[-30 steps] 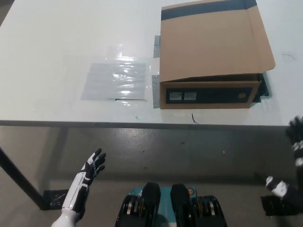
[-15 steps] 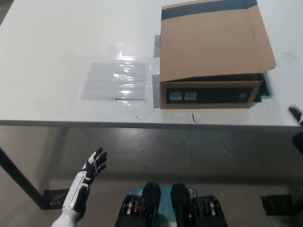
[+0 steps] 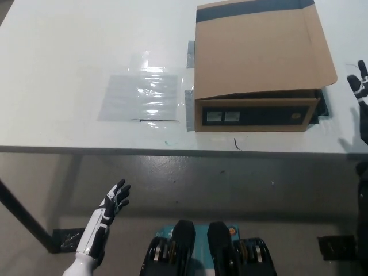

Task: A small storage box is placed at the center of the table and the robot uses its right hand to slide under its lid and push it upwards to open it

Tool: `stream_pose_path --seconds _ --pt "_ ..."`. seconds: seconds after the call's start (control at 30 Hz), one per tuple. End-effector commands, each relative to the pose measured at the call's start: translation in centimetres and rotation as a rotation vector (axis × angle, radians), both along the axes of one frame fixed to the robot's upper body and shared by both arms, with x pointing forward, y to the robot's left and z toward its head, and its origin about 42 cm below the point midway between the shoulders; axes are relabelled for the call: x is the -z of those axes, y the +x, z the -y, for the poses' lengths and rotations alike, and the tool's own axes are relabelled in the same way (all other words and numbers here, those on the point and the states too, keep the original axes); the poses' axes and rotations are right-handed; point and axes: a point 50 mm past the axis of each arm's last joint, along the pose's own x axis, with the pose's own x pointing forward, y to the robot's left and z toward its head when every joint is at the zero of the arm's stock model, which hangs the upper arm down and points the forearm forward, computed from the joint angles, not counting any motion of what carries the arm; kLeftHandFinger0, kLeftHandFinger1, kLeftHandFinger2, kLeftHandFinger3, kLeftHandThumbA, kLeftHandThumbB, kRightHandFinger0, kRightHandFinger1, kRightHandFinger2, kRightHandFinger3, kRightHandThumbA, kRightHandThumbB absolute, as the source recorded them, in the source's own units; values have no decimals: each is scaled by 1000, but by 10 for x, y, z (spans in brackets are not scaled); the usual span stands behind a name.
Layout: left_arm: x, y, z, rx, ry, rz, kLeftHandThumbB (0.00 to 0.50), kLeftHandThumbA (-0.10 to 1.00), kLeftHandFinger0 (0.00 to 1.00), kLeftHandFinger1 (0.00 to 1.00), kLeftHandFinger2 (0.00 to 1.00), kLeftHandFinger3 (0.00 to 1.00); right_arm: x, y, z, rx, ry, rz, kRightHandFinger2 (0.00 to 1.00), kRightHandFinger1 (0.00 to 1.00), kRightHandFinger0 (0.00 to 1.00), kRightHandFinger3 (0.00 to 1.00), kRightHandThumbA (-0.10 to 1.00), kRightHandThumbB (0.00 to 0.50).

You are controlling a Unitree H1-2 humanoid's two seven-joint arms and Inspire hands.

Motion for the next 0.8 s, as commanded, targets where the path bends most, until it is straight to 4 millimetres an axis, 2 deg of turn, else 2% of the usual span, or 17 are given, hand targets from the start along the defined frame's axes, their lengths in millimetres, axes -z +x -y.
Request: stream_pose_path --seconds 0.0,0.33,0.77 --pt "-8 5 1 28 5 53 500 1000 1000 1000 1000 1000 -24 19 -6 -42 39 61 1000 1000 1000 1000 1000 303" --pt "-9 5 -1 25 12 55 500 1000 1000 1000 1000 1000 -19 43 -22 -80 134 17 1000 1000 1000 1000 1000 304" --pt "-9 6 -1 29 17 56 500 1000 1000 1000 1000 1000 -14 53 -35 -122 198 -13 1000 1000 1000 1000 1000 307"
